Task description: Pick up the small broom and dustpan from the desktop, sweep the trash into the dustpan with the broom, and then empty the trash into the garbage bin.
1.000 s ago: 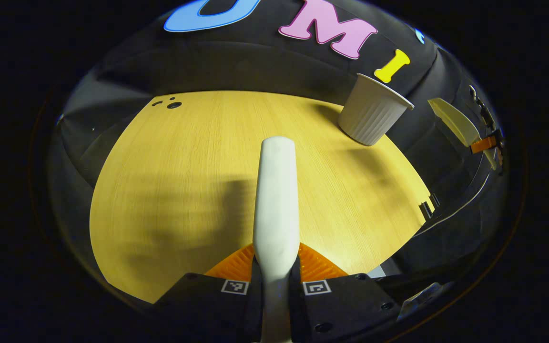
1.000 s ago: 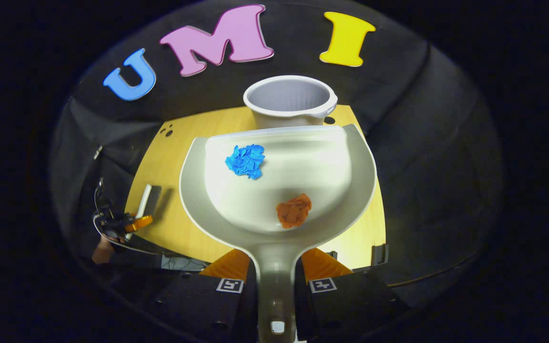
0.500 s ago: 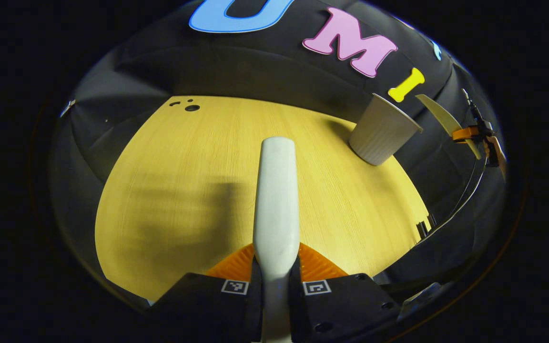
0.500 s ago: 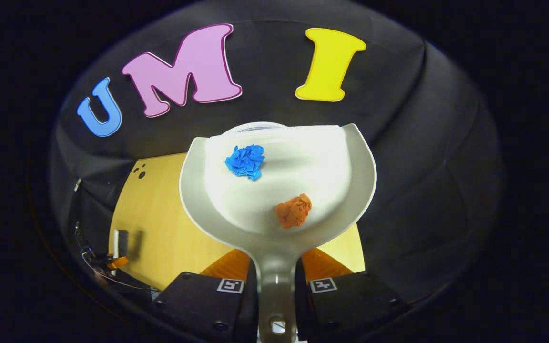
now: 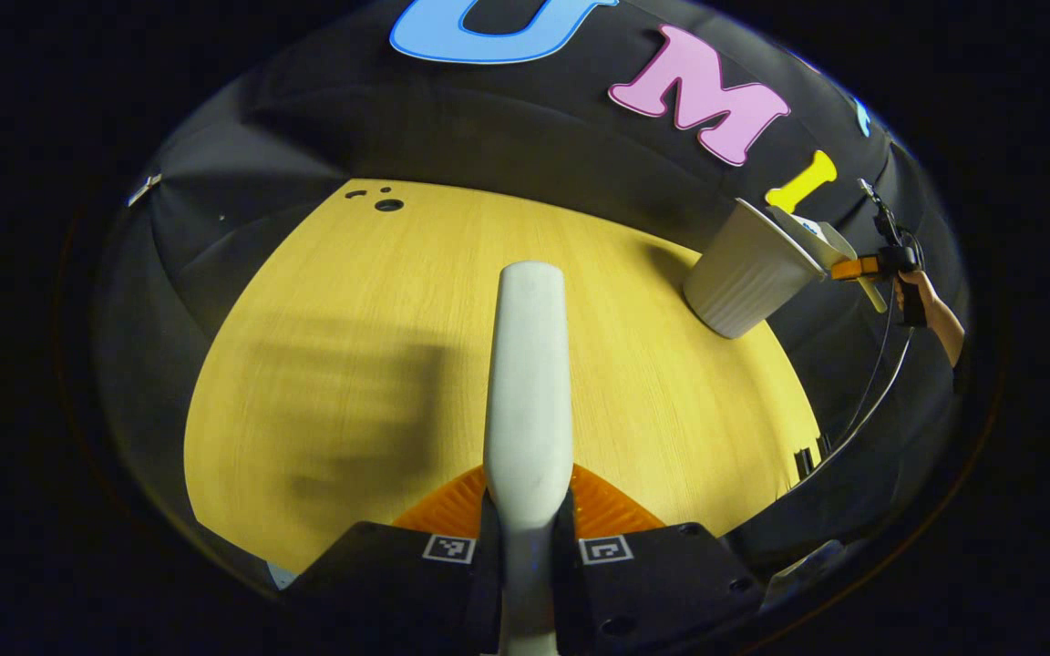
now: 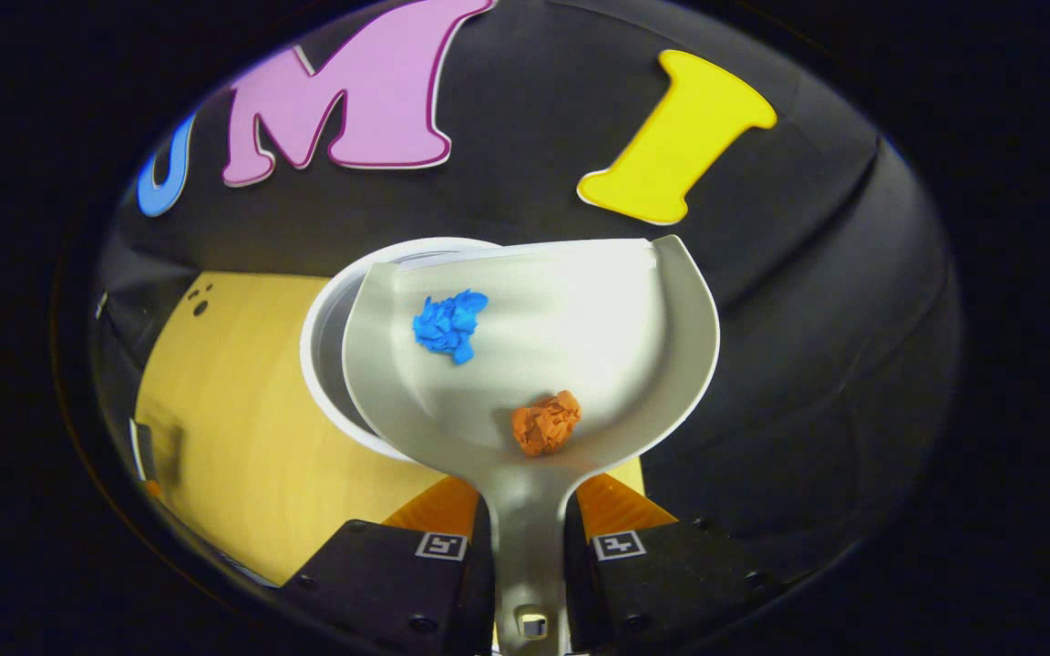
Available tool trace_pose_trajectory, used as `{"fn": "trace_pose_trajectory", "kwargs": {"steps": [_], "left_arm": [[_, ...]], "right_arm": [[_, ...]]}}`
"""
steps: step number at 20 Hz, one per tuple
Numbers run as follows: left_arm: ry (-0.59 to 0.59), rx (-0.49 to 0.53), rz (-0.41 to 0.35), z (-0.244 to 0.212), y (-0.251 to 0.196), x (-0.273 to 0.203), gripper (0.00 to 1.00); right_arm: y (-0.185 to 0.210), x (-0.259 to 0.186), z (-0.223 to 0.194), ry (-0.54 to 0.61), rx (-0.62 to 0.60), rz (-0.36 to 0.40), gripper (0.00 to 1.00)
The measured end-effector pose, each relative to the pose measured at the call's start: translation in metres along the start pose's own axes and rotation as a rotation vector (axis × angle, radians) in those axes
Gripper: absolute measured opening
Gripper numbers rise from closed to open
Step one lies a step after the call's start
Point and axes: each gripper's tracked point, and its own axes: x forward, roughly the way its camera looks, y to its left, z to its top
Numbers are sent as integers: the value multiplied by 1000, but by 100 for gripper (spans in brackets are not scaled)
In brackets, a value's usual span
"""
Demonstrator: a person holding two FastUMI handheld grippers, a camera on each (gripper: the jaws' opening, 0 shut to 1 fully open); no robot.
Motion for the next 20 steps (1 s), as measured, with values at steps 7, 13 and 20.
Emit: {"fn": "trace_pose_trajectory", "kwargs": {"steps": [7, 13, 20], "left_arm": [[9, -2, 31, 3, -14, 5, 28], [30, 9, 29, 3, -18, 12, 27], [75, 15, 30, -10, -14, 15, 27]], "right_arm": [[-14, 5, 8, -39, -326, -171, 35], [-22, 5, 16, -67, -532, -324, 35], [-19, -20, 32, -121, -785, -569, 35]]}}
